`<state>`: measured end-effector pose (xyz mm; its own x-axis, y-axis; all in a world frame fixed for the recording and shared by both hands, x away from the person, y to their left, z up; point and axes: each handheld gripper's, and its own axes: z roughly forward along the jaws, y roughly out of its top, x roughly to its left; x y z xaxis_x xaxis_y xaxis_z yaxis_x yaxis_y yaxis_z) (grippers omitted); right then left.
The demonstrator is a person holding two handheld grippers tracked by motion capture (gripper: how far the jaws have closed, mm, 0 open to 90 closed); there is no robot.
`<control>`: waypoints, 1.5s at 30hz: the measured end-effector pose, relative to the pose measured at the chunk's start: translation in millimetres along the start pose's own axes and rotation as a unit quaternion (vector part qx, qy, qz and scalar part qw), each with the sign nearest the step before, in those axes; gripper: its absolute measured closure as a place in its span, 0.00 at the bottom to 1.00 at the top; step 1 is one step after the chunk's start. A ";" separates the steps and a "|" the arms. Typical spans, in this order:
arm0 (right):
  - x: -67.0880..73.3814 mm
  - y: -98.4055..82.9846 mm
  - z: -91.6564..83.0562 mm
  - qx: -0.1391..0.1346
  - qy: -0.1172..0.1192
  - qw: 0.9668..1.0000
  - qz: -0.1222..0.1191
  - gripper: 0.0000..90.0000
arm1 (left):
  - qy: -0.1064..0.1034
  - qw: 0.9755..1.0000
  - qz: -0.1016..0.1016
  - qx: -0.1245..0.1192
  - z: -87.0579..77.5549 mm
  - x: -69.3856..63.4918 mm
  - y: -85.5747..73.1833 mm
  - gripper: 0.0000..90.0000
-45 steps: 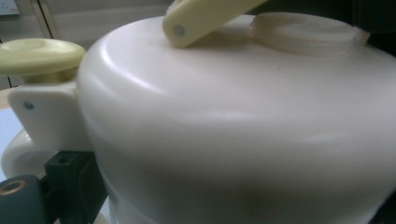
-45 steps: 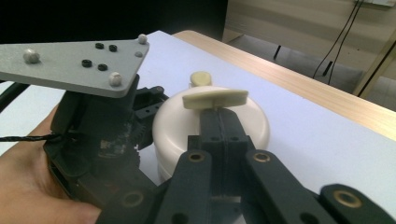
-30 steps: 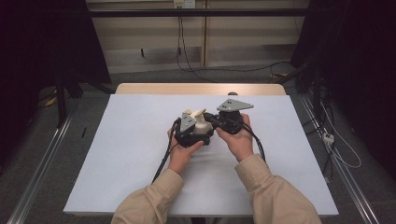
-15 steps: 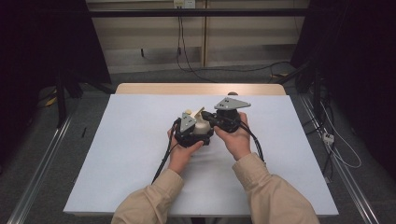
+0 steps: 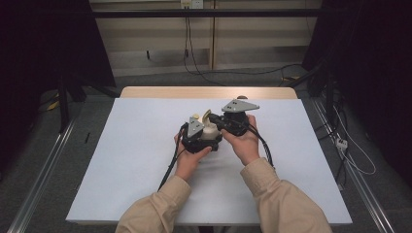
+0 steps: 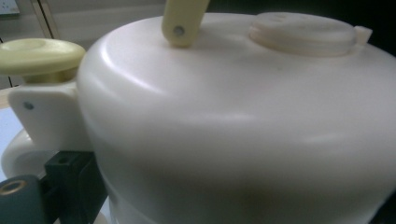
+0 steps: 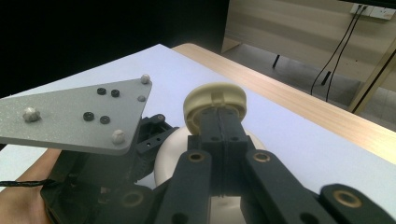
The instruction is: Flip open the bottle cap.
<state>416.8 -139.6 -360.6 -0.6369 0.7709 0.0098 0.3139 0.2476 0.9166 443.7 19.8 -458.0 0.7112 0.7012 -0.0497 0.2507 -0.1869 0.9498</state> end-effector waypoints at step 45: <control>0.2 4.6 10.8 0.000 0.002 1.000 -0.001 1.00 | 0.000 1.000 0.000 0.000 0.0 -0.2 0.0 0.06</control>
<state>425.8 -132.0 -360.7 -0.6400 0.7683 0.0103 0.3133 0.2487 0.9165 443.5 19.6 -458.0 0.7109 0.7015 -0.0495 0.2502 -0.1866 0.9500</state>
